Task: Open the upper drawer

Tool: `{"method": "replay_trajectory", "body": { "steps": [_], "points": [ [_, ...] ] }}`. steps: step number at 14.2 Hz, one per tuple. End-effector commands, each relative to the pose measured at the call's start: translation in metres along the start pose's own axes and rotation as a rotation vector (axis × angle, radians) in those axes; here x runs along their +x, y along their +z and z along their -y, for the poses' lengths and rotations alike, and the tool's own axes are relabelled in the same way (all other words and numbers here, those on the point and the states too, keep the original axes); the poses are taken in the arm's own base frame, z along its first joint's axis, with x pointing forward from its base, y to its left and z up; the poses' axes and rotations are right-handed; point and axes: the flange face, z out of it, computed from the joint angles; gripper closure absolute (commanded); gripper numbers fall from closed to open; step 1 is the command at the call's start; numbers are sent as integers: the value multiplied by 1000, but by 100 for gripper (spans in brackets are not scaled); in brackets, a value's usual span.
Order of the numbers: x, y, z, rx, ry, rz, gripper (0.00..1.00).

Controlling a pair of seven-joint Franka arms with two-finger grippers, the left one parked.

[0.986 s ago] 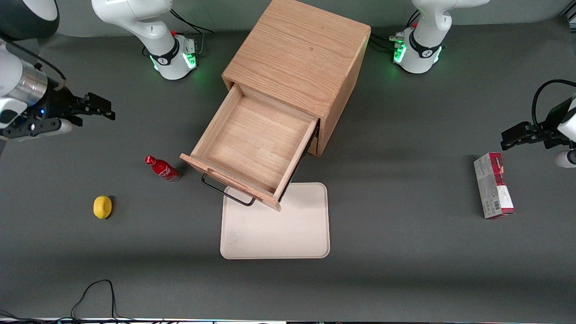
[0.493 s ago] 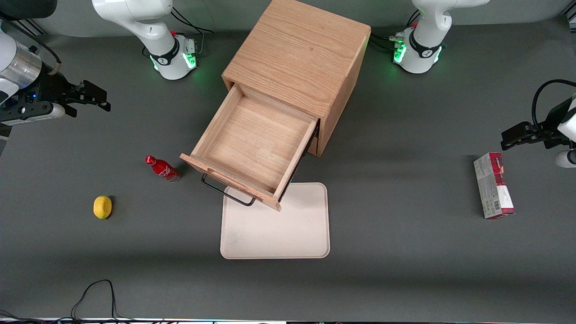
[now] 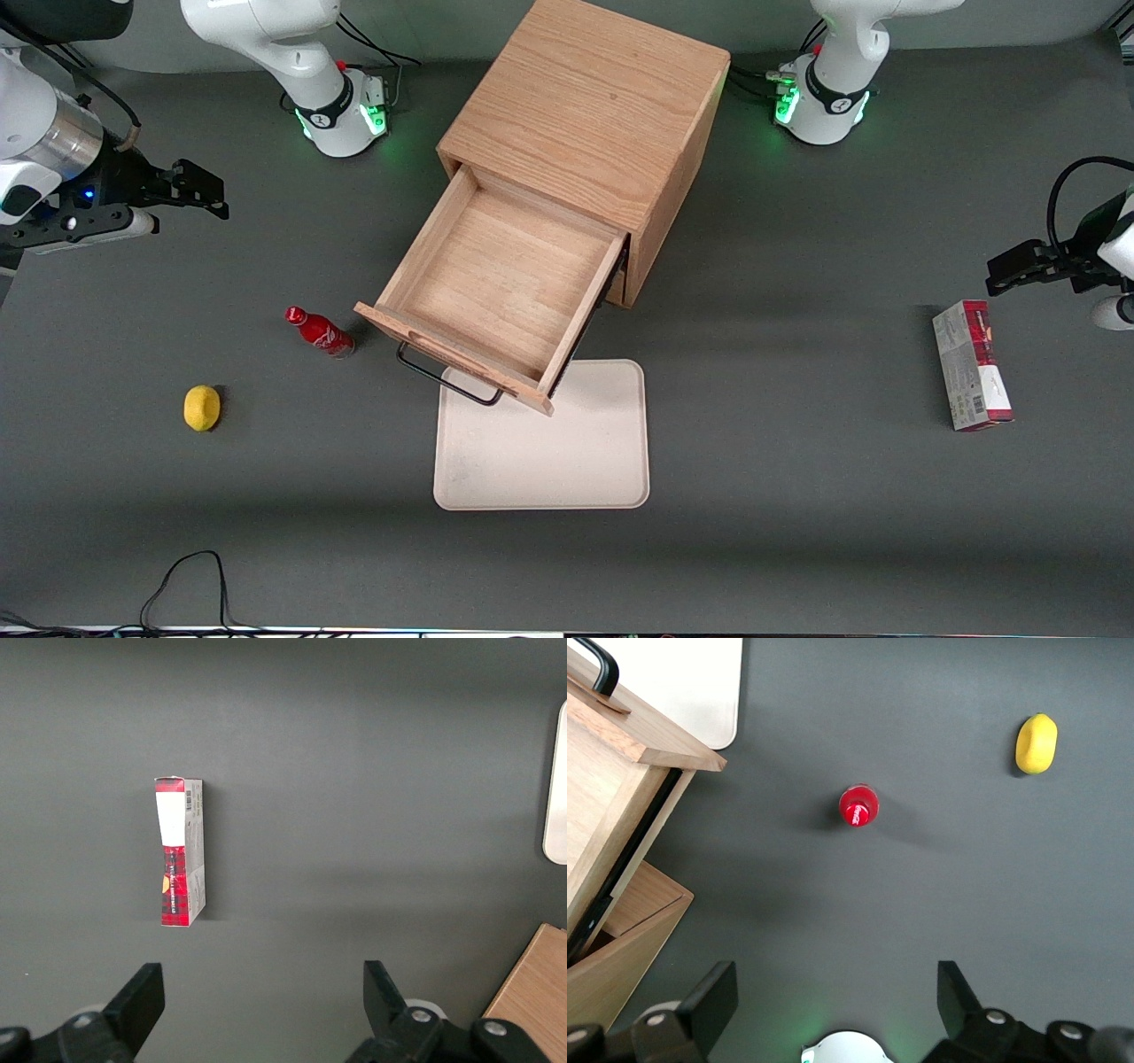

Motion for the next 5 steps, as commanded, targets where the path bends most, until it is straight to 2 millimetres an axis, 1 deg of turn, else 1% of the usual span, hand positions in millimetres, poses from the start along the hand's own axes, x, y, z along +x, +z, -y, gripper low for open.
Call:
{"method": "replay_trajectory", "body": {
  "steps": [1,5],
  "points": [
    [3,-6,-1,-20,4,10,0],
    [5,-1,0,-16,10,19,0]
  ]
}}
